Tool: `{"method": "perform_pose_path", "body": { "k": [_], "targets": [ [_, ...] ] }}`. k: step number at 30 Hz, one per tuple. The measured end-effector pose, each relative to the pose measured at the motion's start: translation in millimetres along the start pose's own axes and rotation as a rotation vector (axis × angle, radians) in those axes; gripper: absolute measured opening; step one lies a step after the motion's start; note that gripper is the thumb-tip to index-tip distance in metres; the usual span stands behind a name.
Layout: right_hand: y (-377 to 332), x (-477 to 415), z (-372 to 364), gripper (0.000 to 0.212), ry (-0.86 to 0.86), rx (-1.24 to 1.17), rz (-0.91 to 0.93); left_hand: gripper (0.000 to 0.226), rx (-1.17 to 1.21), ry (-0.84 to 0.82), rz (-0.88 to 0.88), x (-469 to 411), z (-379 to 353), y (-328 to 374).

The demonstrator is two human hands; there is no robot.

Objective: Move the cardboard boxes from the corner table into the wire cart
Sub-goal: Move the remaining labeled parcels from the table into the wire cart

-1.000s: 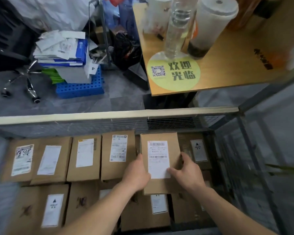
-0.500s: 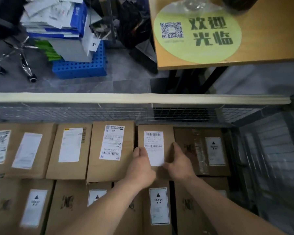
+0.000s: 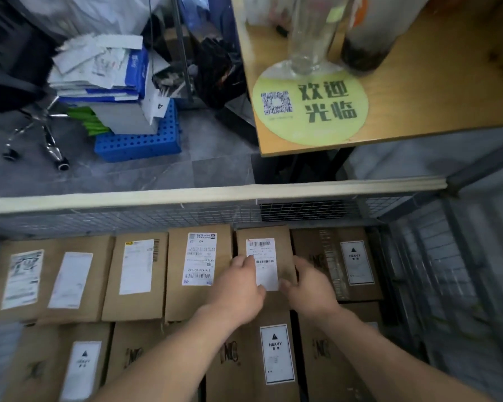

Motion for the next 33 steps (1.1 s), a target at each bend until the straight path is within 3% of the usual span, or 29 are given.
{"method": "perform_pose_path", "body": {
  "k": [6, 11, 17, 26, 33],
  "targets": [
    [-71.7, 47.6, 64.5, 0.063, 0.116, 0.226, 0.062, 0.064, -0.185, 0.141, -0.141, 66.0, 77.6, 17.3],
    [-135.4, 108.6, 125.9, 0.053, 0.284, 0.314, 0.091, 0.071, -0.22, 0.254, -0.27, 127.5, 146.0, 34.4],
    [-183.1, 184.2, 185.0, 0.058, 0.426, 0.351, 0.048, 0.069, -0.18, 0.388, -0.468, 205.2, 211.0, 69.2],
    [-229.1, 300.0, 259.7, 0.051, 0.611, 0.424, 0.007, 0.07, -0.19, 0.467, -0.671, 308.3, 235.8, 122.7],
    [-225.8, 404.1, 268.3, 0.051, 0.735, 0.425, -0.059, 0.07, -0.21, 0.498, -0.801, 394.2, 218.4, 145.5]
  ]
}}
Point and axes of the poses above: each hand's wrist, its own x-axis away from the middle knuckle, its own z-axis out of the back of the hand, y = z × x, the point moved 8 cm from there along -x, towards the middle knuckle, and after that the axes turned 13 degrees about z, right-handed, at the moved point
